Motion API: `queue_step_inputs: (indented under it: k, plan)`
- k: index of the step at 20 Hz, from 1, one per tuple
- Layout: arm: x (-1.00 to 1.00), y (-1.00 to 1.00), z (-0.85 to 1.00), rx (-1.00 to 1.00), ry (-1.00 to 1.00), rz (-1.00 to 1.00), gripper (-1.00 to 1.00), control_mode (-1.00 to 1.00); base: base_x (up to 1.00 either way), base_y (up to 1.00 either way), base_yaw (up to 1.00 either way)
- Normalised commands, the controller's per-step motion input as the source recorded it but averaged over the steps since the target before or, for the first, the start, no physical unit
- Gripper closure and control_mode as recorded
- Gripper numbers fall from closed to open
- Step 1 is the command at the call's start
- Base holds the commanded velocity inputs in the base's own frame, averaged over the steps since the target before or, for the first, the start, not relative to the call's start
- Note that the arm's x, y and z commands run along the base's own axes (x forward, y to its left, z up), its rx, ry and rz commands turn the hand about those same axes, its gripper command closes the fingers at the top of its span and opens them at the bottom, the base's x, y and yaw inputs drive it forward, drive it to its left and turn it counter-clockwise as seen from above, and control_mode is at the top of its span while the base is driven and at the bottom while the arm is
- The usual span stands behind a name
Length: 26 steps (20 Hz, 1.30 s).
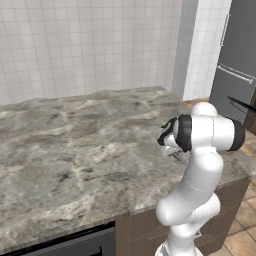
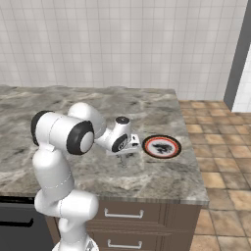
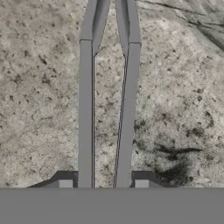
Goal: Pick up the tongs from the counter and place them near the plate next to the oven.
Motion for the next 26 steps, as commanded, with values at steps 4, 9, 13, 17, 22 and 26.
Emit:
queue_step_inputs:
  k: [4,9,13,17,22,26]
  plan:
    - [0.45,0.00,-0.44,0.00,0.00,0.00,1.00,-1.00,0.00,0.00,0.00]
    - [0.17,0.05,-0.40,-0.01,0.00,0.00,-1.00,-1.00,0.00,0.00,0.00]
    - [-0.22,0.16,0.08,0.00,-0.01,0.01,-1.00,-1.00,0.00,0.00,0.00]
    - [-0.37,0.05,0.45,0.00,-0.15,0.03,-1.00,-1.00,0.00,0.00,0.00]
    - [-0.46,0.13,0.60,-0.01,-0.30,0.09,-1.00,-1.00,0.00,0.00,0.00]
    - [-0.57,0.17,0.55,-0.04,-0.34,0.12,-1.00,-1.00,0.00,0.00,0.00]
